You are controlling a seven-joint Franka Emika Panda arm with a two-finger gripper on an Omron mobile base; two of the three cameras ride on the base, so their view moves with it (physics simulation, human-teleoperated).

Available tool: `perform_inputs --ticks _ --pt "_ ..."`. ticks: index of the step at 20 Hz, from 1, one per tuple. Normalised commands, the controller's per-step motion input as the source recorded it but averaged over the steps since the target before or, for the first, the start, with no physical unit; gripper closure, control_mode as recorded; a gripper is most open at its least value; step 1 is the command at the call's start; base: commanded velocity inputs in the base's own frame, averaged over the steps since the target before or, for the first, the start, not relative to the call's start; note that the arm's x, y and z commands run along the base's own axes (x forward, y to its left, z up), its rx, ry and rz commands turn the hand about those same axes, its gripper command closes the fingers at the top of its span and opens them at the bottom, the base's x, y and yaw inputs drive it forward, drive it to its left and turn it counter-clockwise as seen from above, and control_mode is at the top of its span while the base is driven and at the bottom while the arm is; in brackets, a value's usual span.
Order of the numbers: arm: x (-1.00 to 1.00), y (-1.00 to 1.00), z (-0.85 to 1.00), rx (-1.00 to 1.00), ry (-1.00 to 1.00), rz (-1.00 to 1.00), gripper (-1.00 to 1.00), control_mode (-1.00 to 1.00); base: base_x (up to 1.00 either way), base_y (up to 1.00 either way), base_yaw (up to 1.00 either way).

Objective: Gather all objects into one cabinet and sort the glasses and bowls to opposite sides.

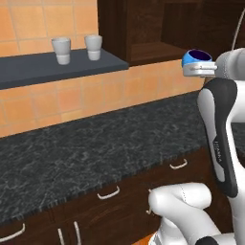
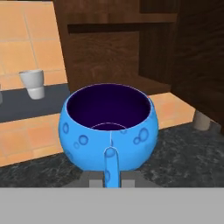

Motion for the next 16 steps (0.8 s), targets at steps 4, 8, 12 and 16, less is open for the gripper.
perform_inputs --ticks 4,8,12,16 --pt "0.0 0.0 0.0 0.0 0.0 0.0 1.0 1.0 -0.69 0.0 -0.48" --pt "0.0 0.0 0.0 0.0 0.0 0.0 1.0 1.0 -0.62 0.0 -0.46" --pt "0.0 0.0 0.0 0.0 0.0 0.0 1.0 1.0 -0.59 0.0 -0.45" --pt "0.0 0.0 0.0 0.0 0.0 0.0 1.0 1.0 -0.44 -0.01 -0.46"
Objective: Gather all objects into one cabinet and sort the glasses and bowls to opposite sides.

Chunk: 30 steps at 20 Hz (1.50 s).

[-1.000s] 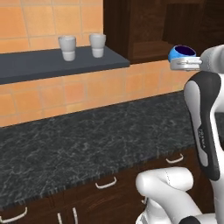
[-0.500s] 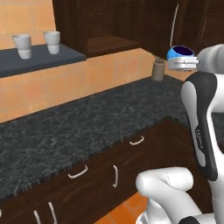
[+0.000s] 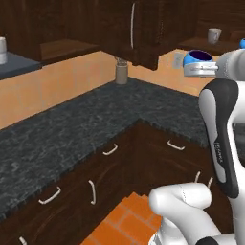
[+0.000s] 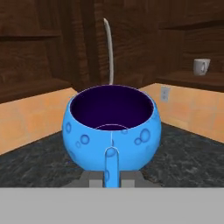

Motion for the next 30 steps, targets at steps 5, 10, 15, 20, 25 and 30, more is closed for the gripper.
perform_inputs --ticks 5,10,15,20,25,30 --pt "0.0 0.0 0.0 0.0 0.0 0.0 1.0 1.0 -0.15 -0.19 -0.47" --pt "0.0 0.0 0.0 0.0 0.0 0.0 1.0 1.0 -0.07 -0.22 -0.45" --pt "0.0 0.0 0.0 0.0 0.0 0.0 1.0 1.0 -0.01 -0.18 -0.41" --pt "0.0 0.0 0.0 0.0 0.0 0.0 1.0 1.0 0.01 -0.11 -0.4" --pt "0.0 0.0 0.0 0.0 0.0 0.0 1.0 1.0 0.12 0.0 -0.35" --pt "0.0 0.0 0.0 0.0 0.0 0.0 1.0 1.0 0.41 0.03 -0.28"
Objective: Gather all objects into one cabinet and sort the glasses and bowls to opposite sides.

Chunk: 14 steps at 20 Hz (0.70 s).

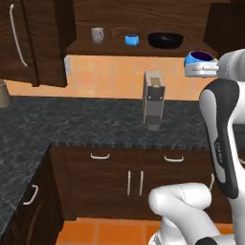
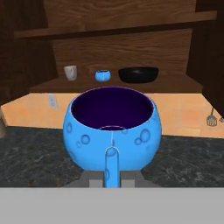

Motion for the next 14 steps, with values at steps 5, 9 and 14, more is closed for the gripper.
perform_inputs --ticks 5,9,14 --pt "0.0 0.0 0.0 0.0 0.0 0.0 1.0 1.0 0.84 0.18 -0.15" --pt "0.0 0.0 0.0 0.0 0.0 0.0 1.0 1.0 0.88 0.25 -0.08" --pt "0.0 0.0 0.0 0.0 0.0 0.0 1.0 1.0 0.62 0.21 -0.1"
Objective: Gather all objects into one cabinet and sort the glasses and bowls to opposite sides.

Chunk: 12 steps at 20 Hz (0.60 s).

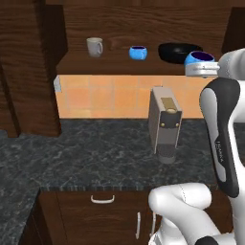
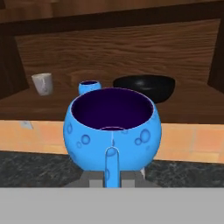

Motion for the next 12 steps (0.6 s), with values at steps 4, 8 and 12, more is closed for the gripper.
perform_inputs --ticks 4,8,12 --pt "0.0 0.0 0.0 0.0 0.0 0.0 1.0 1.0 0.52 0.25 -0.14" --pt "0.0 0.0 0.0 0.0 0.0 0.0 1.0 1.0 0.49 0.39 -0.09" --pt "0.5 0.34 -0.14 0.0 0.1 0.01 1.0 -1.0 0.13 0.13 0.0"
